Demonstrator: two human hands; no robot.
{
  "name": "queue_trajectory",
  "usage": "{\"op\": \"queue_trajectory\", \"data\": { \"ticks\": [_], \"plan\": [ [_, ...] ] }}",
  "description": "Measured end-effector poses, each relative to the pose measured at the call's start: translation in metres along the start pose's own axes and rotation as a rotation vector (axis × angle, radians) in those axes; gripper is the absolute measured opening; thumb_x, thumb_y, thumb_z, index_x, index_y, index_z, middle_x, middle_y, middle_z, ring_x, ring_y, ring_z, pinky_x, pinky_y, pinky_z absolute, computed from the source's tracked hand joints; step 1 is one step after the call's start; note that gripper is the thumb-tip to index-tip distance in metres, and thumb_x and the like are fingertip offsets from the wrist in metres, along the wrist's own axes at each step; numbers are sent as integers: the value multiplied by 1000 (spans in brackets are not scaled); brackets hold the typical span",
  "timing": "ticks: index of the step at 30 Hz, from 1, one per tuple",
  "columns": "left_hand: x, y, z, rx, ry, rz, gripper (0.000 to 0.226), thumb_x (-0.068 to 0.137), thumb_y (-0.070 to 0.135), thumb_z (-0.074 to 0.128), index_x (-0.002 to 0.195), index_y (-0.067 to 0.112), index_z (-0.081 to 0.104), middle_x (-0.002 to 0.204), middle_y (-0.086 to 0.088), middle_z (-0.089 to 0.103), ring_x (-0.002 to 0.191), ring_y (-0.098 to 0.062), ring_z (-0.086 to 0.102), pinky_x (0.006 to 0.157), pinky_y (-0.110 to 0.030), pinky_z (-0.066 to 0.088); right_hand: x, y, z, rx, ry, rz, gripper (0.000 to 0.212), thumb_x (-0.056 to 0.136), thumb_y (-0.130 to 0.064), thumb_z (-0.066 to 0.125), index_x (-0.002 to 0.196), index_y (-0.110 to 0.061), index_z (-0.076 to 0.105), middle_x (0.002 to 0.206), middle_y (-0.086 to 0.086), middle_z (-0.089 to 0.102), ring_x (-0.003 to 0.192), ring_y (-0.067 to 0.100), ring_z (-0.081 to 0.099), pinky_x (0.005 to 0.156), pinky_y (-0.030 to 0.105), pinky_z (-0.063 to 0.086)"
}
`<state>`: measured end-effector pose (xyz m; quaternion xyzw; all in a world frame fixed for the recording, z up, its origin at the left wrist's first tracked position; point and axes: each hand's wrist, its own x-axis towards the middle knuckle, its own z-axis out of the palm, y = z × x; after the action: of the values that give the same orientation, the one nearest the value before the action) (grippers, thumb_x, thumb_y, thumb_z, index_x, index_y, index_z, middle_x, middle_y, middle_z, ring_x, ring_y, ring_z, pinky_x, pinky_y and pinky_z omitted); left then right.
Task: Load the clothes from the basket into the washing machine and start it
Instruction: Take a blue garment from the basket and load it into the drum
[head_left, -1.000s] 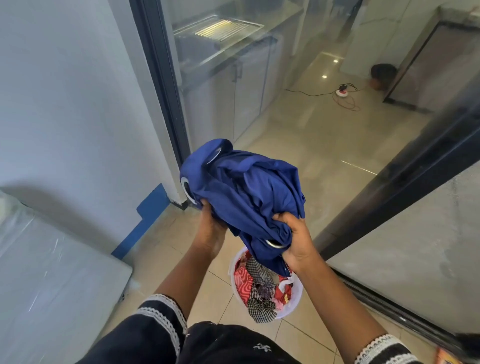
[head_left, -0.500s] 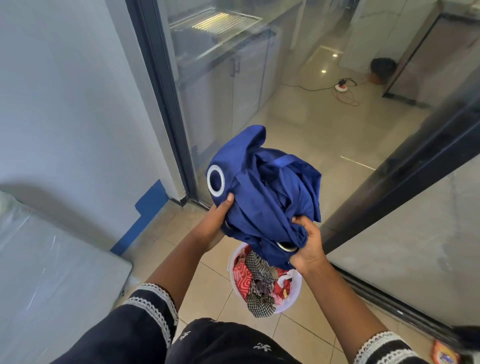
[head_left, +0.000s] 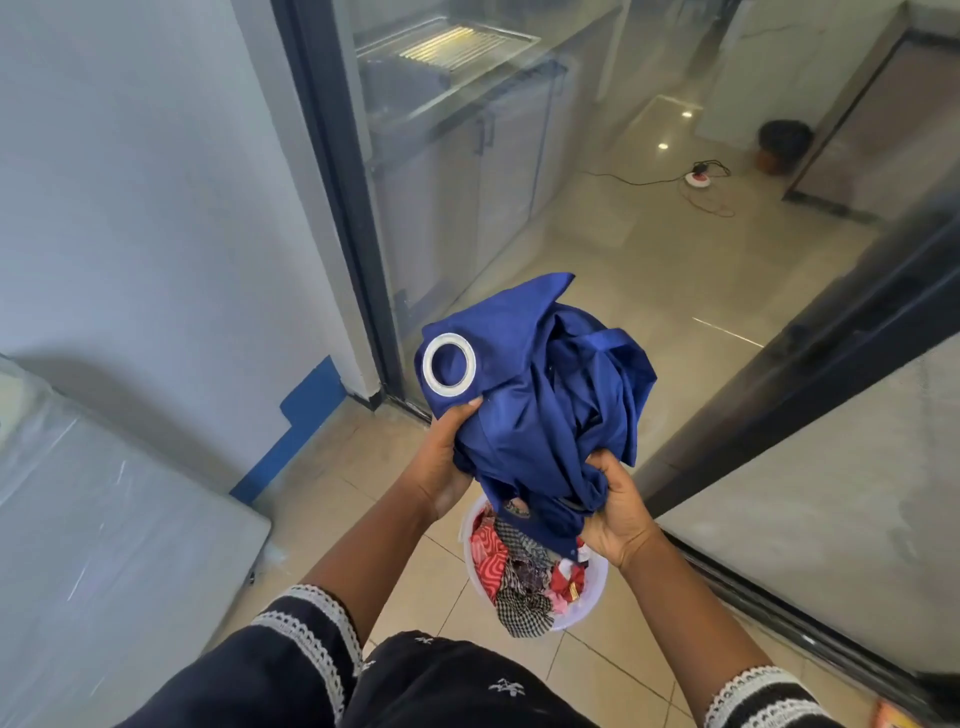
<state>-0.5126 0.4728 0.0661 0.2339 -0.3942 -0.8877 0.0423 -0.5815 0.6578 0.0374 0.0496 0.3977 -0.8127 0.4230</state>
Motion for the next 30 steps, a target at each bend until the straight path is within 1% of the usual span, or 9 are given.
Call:
{"op": "queue_trajectory", "data": {
  "ticks": [4,7,10,13,16,19,24,27,30],
  "plan": [
    [-6,12,-41,118,-25,0,51,80,11,71,129,15,60,124,-7,69,109,-25,66,83,-37,57,21,4,3,-91,33,31,41,61,-19,85,100,-8,77,107,20,70,93,33,71,79,43,61],
    [-23,23,-74,168,0,13,60,71,7,76,128,14,59,123,-9,68,112,-29,64,83,-43,57,38,12,15,-184,58,92,43,61,-17,84,100,-2,73,101,21,70,88,34,71,74,43,61],
    [-42,35,-105,165,50,23,89,58,32,92,136,12,54,131,-13,64,120,-35,60,94,-55,53,53,22,38,-302,55,139,16,86,-3,58,97,0,69,91,18,71,79,29,72,71,39,62],
    [-66,47,-141,41,192,52,101,54,57,90,139,19,50,134,-12,63,122,-36,60,99,-65,46,71,38,71,-403,4,209,22,92,3,47,90,0,69,78,14,73,68,25,72,61,34,61],
    [-90,61,-172,61,352,84,87,63,66,79,135,25,54,129,-10,66,116,-34,64,95,-63,50,90,61,107,-521,-56,267,18,87,3,52,88,-1,69,75,12,72,66,24,71,60,33,60],
    [-116,79,-207,97,499,149,61,78,59,69,131,31,55,126,-7,68,107,-27,69,89,-57,56,108,94,157,-606,-154,294,17,71,-1,66,85,-5,74,83,13,72,75,28,69,74,39,57],
    [-170,126,-283,62,617,263,79,76,49,76,141,52,31,132,7,58,108,-26,68,83,-58,57,134,160,243,-692,-256,363,18,80,2,61,81,-8,76,81,12,72,74,28,69,74,38,56],
    [-206,157,-329,147,638,315,56,83,49,69,134,42,47,126,2,66,107,-24,69,85,-57,57,145,206,294,-730,-322,369,33,69,-4,67,102,-2,71,93,17,71,86,34,68,77,41,57],
    [-239,186,-377,119,686,354,50,85,47,67,132,39,50,127,0,66,110,-26,68,89,-59,55,153,249,349,-781,-391,331,25,79,5,63,102,-3,68,89,15,70,83,32,68,73,39,57]
  ]
}}
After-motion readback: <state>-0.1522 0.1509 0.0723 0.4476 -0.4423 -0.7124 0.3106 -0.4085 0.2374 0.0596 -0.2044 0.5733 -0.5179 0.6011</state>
